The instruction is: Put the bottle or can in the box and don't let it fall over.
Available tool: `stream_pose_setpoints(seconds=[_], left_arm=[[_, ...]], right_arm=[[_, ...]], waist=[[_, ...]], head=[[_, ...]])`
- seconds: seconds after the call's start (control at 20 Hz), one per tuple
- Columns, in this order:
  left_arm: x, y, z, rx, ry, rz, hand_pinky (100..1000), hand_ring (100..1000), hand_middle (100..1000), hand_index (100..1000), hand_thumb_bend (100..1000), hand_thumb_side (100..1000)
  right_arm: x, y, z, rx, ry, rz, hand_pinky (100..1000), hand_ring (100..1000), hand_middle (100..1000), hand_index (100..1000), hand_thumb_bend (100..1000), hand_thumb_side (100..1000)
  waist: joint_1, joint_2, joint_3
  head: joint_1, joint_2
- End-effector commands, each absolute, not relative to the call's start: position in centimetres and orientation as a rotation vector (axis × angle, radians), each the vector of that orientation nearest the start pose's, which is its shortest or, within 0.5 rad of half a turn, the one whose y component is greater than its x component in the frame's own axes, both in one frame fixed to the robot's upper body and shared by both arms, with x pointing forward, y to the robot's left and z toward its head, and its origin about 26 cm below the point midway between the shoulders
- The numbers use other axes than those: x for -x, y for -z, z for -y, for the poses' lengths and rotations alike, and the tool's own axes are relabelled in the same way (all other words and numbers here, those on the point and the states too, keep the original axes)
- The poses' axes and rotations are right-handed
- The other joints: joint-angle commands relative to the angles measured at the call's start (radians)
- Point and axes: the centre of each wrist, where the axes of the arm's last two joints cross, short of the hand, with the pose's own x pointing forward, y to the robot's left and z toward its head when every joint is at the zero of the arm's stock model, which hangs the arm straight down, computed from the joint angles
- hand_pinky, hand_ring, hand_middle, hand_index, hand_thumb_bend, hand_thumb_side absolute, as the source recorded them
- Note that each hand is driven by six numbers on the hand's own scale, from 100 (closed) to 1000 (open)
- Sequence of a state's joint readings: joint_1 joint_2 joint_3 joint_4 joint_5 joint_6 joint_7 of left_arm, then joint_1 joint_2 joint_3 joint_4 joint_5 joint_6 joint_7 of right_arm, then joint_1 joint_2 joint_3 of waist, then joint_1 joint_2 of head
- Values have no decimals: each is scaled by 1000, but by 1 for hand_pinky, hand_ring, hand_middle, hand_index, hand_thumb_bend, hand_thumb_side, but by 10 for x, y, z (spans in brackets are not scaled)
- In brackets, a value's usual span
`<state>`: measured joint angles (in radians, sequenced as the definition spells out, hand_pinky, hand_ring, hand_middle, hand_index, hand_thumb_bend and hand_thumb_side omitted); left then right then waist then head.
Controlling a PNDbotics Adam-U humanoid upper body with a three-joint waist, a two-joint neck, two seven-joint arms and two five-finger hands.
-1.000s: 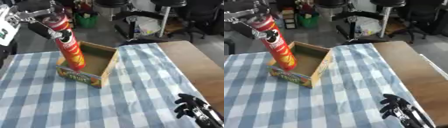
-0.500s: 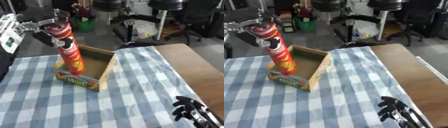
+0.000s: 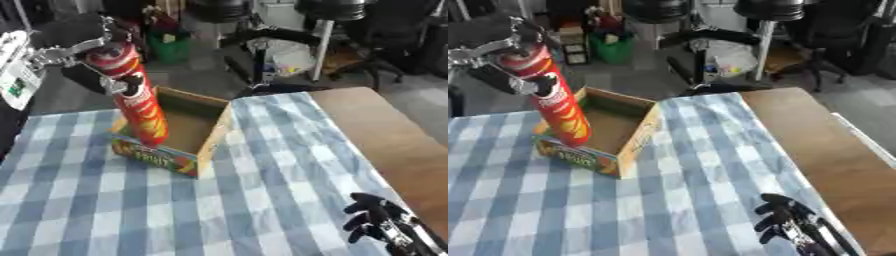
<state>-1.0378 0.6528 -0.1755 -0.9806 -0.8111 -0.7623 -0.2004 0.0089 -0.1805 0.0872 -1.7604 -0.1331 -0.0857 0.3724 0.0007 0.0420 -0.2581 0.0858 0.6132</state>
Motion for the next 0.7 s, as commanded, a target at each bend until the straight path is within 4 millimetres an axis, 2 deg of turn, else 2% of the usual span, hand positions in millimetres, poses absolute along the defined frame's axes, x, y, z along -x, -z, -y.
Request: stream_pose_setpoints(seconds=[0.05, 0.4, 0.5, 0.7], left_arm=[[-461, -306, -340, 1237, -2187, -2291, 100, 386, 477, 727, 100, 100], [-455, -327, -351, 1286, -2080, -2379, 100, 370, 467, 719, 100, 100], [-455, -326, -352, 1282, -2070, -2408, 100, 367, 464, 717, 100, 100], [-460, -312, -350, 1246, -2069, -2458, 100, 374, 466, 720, 100, 100]], right_arm=[[-274, -47, 256, -329, -472, 1800, 498, 588, 659, 831, 100, 646], [-274, -47, 257, -325, -471, 1796, 499, 588, 660, 831, 100, 649], [-274, -47, 257, -326, -472, 1797, 499, 588, 660, 831, 100, 649], [-275, -48, 255, -334, -474, 1803, 499, 588, 660, 831, 100, 650]], waist=[[-1, -7, -2], [2, -8, -2], [1, -8, -2], [-1, -2, -10]], head=[[-5, 2], [-8, 17], [-11, 15], [-17, 0]])
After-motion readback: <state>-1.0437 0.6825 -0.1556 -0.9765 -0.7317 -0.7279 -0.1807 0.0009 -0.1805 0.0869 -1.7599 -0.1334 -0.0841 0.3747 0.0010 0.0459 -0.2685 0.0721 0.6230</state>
